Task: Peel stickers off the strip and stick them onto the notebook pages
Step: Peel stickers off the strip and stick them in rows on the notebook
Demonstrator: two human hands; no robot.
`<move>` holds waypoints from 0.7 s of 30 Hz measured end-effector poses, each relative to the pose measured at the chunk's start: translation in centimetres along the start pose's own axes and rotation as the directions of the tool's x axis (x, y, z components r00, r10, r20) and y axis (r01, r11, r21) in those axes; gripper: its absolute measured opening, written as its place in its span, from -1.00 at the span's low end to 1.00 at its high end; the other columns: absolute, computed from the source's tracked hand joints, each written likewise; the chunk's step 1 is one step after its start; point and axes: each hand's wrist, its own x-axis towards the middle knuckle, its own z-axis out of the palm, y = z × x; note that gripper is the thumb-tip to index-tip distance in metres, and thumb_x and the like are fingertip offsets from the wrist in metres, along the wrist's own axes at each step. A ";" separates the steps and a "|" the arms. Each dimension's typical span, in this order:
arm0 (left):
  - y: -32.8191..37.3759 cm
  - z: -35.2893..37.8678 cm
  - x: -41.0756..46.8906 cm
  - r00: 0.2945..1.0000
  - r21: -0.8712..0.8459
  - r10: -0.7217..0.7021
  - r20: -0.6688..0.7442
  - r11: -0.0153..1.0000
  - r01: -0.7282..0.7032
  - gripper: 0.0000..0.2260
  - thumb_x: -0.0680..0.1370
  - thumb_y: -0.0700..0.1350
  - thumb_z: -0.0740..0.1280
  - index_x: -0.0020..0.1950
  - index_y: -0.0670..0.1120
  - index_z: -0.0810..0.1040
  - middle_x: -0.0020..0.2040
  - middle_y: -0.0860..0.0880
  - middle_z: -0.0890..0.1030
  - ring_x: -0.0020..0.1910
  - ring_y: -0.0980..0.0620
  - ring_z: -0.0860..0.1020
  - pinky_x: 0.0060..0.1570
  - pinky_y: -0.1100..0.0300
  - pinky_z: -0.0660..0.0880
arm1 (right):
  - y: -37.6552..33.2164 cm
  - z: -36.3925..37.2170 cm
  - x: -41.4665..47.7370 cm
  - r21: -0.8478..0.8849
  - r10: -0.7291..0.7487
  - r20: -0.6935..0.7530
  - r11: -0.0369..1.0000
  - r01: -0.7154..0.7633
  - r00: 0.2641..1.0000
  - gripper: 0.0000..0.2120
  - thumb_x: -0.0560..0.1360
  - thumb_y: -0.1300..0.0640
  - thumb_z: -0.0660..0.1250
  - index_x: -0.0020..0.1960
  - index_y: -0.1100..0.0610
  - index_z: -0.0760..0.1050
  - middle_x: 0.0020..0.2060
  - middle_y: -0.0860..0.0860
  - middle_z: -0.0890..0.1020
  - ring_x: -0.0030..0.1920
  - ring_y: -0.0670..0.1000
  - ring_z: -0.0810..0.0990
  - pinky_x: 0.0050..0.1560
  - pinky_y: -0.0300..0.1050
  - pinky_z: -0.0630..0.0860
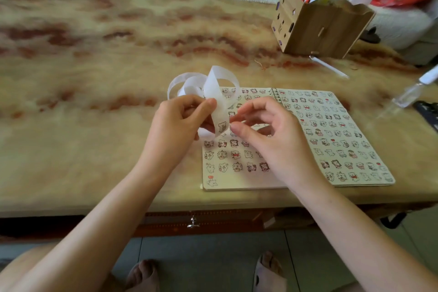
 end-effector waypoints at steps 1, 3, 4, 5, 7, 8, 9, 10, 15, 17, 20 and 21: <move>0.0 0.0 0.0 1.000 -0.012 0.004 -0.004 1.000 -0.004 -0.83 0.56 -0.10 0.32 -0.16 -0.14 0.63 -0.39 0.06 0.66 -0.39 0.21 0.61 -0.46 0.39 0.38 | 0.0 0.3 0.0 0.011 -0.023 -0.003 1.000 0.023 1.000 -0.81 0.41 0.16 0.48 -0.01 0.11 0.53 -0.16 -0.09 0.68 -0.18 -0.18 0.61 -0.24 -0.36 0.46; 0.0 0.0 0.0 1.000 -0.025 0.007 -0.010 1.000 -0.007 -0.83 0.56 -0.10 0.32 -0.17 -0.12 0.63 -0.42 0.08 0.65 -0.40 0.20 0.60 -0.46 0.39 0.38 | 0.0 0.7 0.2 0.041 -0.060 -0.020 0.997 0.060 0.998 -0.83 0.40 0.21 0.49 -0.06 0.12 0.54 -0.21 -0.08 0.67 -0.23 -0.19 0.58 -0.27 -0.37 0.42; 0.1 0.0 0.0 1.000 -0.029 0.006 -0.007 1.000 -0.006 -0.82 0.56 -0.10 0.31 -0.18 -0.12 0.63 -0.42 0.07 0.64 -0.39 0.19 0.60 -0.46 0.38 0.38 | 0.1 0.8 0.3 0.049 -0.068 -0.032 0.996 0.070 0.997 -0.85 0.40 0.24 0.48 -0.07 0.13 0.55 -0.23 -0.08 0.66 -0.24 -0.19 0.57 -0.28 -0.38 0.40; 0.1 0.0 0.0 1.000 -0.033 0.003 -0.001 0.999 -0.003 -0.81 0.56 -0.09 0.31 -0.18 -0.13 0.62 -0.41 0.07 0.65 -0.38 0.17 0.61 -0.46 0.38 0.38 | 0.1 0.8 0.4 0.052 -0.071 -0.044 0.996 0.073 0.997 -0.85 0.40 0.26 0.48 -0.08 0.13 0.56 -0.23 -0.08 0.65 -0.25 -0.19 0.56 -0.27 -0.38 0.41; 0.3 0.0 0.0 1.000 -0.052 -0.008 0.020 0.999 0.009 -0.77 0.58 -0.06 0.28 -0.19 -0.14 0.62 -0.38 0.03 0.66 -0.34 0.14 0.63 -0.44 0.36 0.39 | 0.2 0.7 0.6 0.060 -0.068 -0.060 0.996 0.072 0.996 -0.87 0.40 0.27 0.48 -0.09 0.12 0.58 -0.23 -0.08 0.65 -0.25 -0.18 0.56 -0.24 -0.37 0.44; 0.4 0.0 0.0 0.999 -0.068 -0.018 0.037 0.997 0.021 -0.74 0.58 -0.04 0.26 -0.20 -0.13 0.62 -0.36 0.01 0.67 -0.33 0.14 0.64 -0.43 0.36 0.40 | 0.3 0.6 0.6 0.064 -0.067 -0.066 0.995 0.071 0.996 -0.88 0.41 0.26 0.48 -0.10 0.12 0.59 -0.23 -0.08 0.66 -0.25 -0.18 0.57 -0.22 -0.35 0.46; 0.5 -0.1 0.0 0.998 -0.078 -0.027 0.059 0.996 0.031 -0.72 0.59 -0.03 0.25 -0.21 -0.12 0.62 -0.33 0.00 0.68 -0.31 0.13 0.64 -0.42 0.36 0.41 | 0.3 0.6 0.7 0.061 -0.068 -0.070 0.996 0.072 0.995 -0.89 0.41 0.25 0.48 -0.11 0.10 0.60 -0.23 -0.08 0.66 -0.24 -0.17 0.57 -0.20 -0.32 0.48; 0.5 -0.1 -0.1 0.996 -0.074 -0.031 0.084 0.997 0.037 -0.72 0.58 -0.01 0.25 -0.22 -0.10 0.63 -0.32 0.00 0.69 -0.29 0.14 0.64 -0.40 0.37 0.41 | 0.3 0.6 0.7 0.048 -0.074 -0.072 0.996 0.078 0.995 -0.89 0.41 0.24 0.48 -0.11 0.09 0.61 -0.24 -0.09 0.66 -0.24 -0.17 0.57 -0.19 -0.32 0.49; 0.4 -0.2 -0.3 0.988 -0.005 -0.031 0.149 0.999 0.033 -0.83 0.53 -0.05 0.34 -0.16 -0.11 0.65 -0.27 0.00 0.70 -0.26 0.25 0.61 -0.36 0.43 0.42 | 0.6 0.6 0.6 -0.025 -0.128 -0.081 0.992 0.127 0.988 -0.92 0.42 0.22 0.48 -0.09 0.12 0.62 -0.23 -0.09 0.66 -0.24 -0.15 0.58 -0.21 -0.35 0.46; 0.5 -0.3 -0.3 0.987 -0.010 -0.038 0.159 0.999 0.040 -0.83 0.52 -0.05 0.34 -0.16 -0.09 0.65 -0.26 0.00 0.70 -0.25 0.25 0.61 -0.34 0.43 0.43 | 0.7 0.6 0.7 -0.035 -0.138 -0.094 0.990 0.135 0.986 -0.91 0.43 0.20 0.47 -0.07 0.13 0.62 -0.21 -0.07 0.67 -0.21 -0.12 0.61 -0.19 -0.31 0.49; 0.7 -0.4 -0.3 0.984 -0.024 -0.051 0.171 0.998 0.055 -0.86 0.50 -0.05 0.37 -0.20 -0.06 0.65 -0.26 -0.01 0.70 -0.27 0.27 0.60 -0.35 0.43 0.43 | 0.8 0.6 0.8 -0.040 -0.152 -0.093 0.988 0.148 0.984 -0.92 0.43 0.21 0.47 -0.07 0.14 0.63 -0.22 -0.07 0.68 -0.20 -0.11 0.62 -0.18 -0.32 0.50; 0.7 -0.4 -0.3 0.984 -0.024 -0.053 0.168 0.998 0.057 -0.88 0.49 -0.05 0.39 -0.22 -0.05 0.64 -0.27 -0.02 0.70 -0.29 0.28 0.60 -0.36 0.44 0.42 | 0.8 0.6 0.8 -0.043 -0.158 -0.092 0.987 0.155 0.983 -0.92 0.43 0.22 0.47 -0.08 0.14 0.63 -0.22 -0.07 0.68 -0.20 -0.11 0.62 -0.17 -0.33 0.50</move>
